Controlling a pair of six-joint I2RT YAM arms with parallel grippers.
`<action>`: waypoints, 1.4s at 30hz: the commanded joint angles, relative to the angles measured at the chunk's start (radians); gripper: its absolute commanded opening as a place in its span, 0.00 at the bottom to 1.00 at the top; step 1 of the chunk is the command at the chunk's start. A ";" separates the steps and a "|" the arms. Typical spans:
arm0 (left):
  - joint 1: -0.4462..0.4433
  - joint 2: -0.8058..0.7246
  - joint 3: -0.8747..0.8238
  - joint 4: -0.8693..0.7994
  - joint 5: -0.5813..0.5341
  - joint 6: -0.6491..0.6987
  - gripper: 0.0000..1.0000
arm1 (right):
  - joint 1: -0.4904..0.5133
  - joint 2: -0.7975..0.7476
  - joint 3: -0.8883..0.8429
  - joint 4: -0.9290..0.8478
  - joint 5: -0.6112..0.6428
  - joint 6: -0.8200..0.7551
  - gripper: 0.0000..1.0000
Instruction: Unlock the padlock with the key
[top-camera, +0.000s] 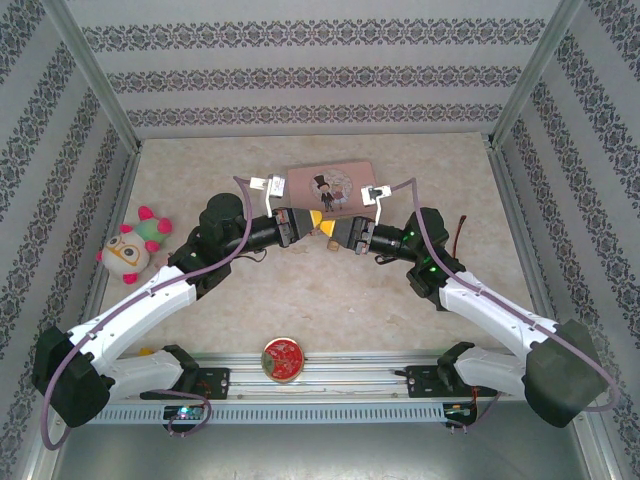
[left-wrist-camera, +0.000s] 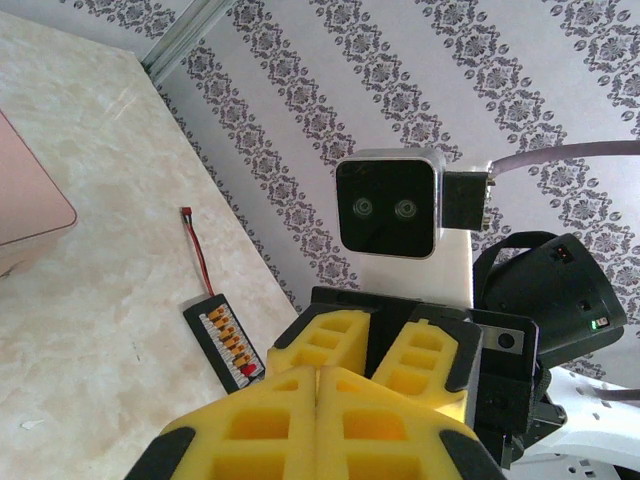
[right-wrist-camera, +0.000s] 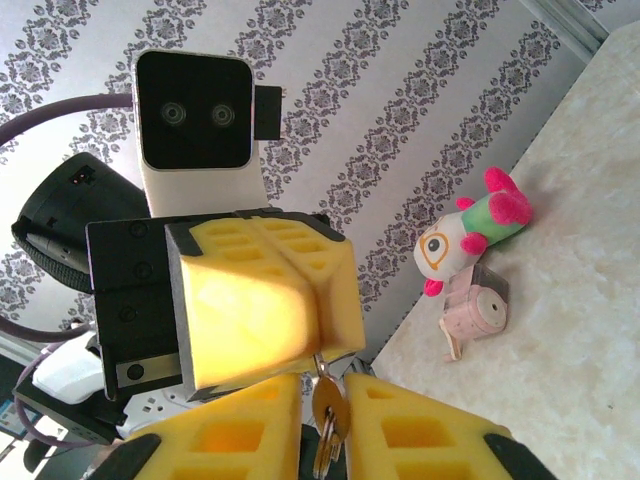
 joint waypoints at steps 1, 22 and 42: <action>0.016 -0.006 -0.012 0.049 -0.016 -0.014 0.00 | 0.010 -0.008 0.023 0.051 -0.021 -0.017 0.16; 0.048 -0.007 -0.045 0.098 -0.038 -0.076 0.27 | -0.027 -0.023 -0.005 0.032 -0.002 -0.014 0.00; -0.144 0.211 0.204 -0.478 -0.657 0.104 0.96 | -0.219 -0.238 -0.058 -0.912 0.334 -0.205 0.00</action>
